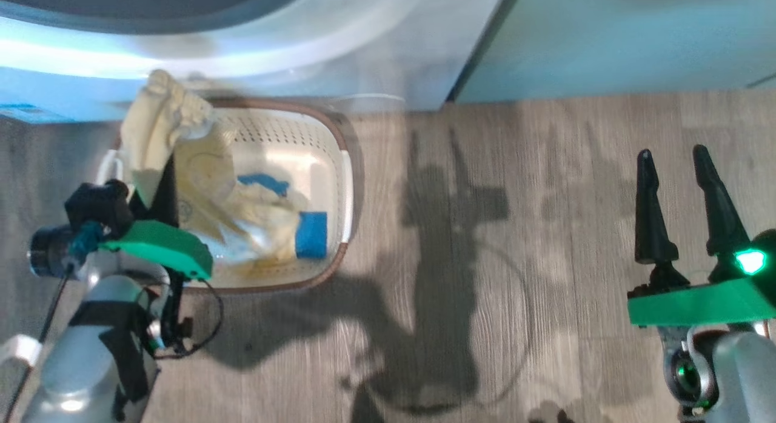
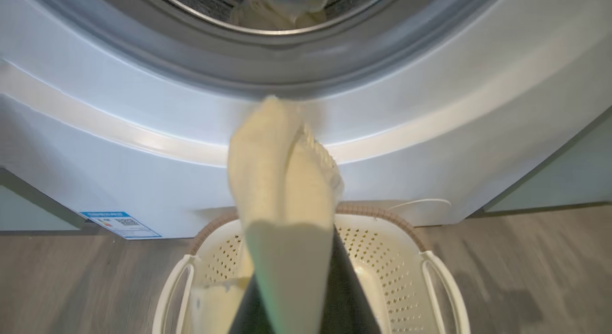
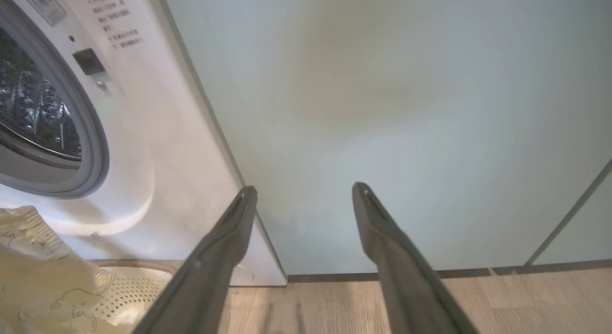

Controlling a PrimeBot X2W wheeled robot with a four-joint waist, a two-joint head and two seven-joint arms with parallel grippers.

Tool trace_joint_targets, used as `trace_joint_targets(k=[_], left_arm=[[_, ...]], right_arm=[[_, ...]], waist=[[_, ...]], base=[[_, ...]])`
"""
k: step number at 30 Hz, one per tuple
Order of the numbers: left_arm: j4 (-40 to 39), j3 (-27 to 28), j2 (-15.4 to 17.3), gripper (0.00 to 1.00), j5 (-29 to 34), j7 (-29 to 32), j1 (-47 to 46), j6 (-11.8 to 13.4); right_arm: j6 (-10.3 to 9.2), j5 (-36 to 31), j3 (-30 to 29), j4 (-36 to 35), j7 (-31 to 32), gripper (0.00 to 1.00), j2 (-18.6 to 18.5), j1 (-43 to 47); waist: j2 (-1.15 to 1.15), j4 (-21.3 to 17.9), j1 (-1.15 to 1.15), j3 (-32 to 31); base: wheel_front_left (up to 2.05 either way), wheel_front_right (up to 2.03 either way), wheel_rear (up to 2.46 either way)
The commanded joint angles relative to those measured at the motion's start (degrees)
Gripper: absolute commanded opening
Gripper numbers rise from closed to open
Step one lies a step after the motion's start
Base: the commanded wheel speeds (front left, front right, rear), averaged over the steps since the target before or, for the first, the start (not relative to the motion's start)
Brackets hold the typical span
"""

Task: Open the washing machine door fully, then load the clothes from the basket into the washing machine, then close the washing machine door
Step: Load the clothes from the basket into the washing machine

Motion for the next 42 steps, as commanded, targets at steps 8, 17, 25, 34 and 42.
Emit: trace_joint_targets(k=[8, 17, 25, 34, 42], left_arm=[[-10.9, 4.55, -0.78, 0.0, 0.75, -0.52, 5.85, 0.45], [-18.44, 6.14, -0.63, 0.0, -0.13, -0.3, 11.78, 0.89], [-24.29, 6.32, 0.25, 0.0, -0.49, 2.34, 19.55, 2.18], [-25.93, 5.72, 0.19, 0.0, -0.8, 3.66, 25.89, 3.0], [-26.12, 5.14, 0.05, 0.0, -1.39, 3.78, 28.07, 2.76]], right_arm=[[-0.16, -1.3, -0.16, -0.15, -0.38, 1.0, -0.62, 3.78], [-0.16, -1.62, 0.48, 1.92, -0.38, 1.0, -0.62, 6.73], [-0.16, -1.65, 1.86, 3.34, -0.38, 1.0, -0.62, 9.89], [-0.16, -2.03, 2.61, 4.1, -0.38, 1.0, -0.62, 13.34], [-0.16, -3.44, 2.28, 3.24, 0.79, 1.0, -0.62, 15.43]], waist=[[0.0, 3.43, 0.01, -8.49], [0.0, 4.22, 0.01, -16.07], [0.0, 3.96, 0.01, -23.27], [0.0, 3.4, 0.01, -28.82], [0.0, 3.25, 0.01, -30.84]], base=[[0.0, 0.0, 0.0], [0.0, 0.0, 0.0], [0.0, 0.0, 0.0], [0.0, 0.0, 0.0], [0.0, 0.0, 0.0]])
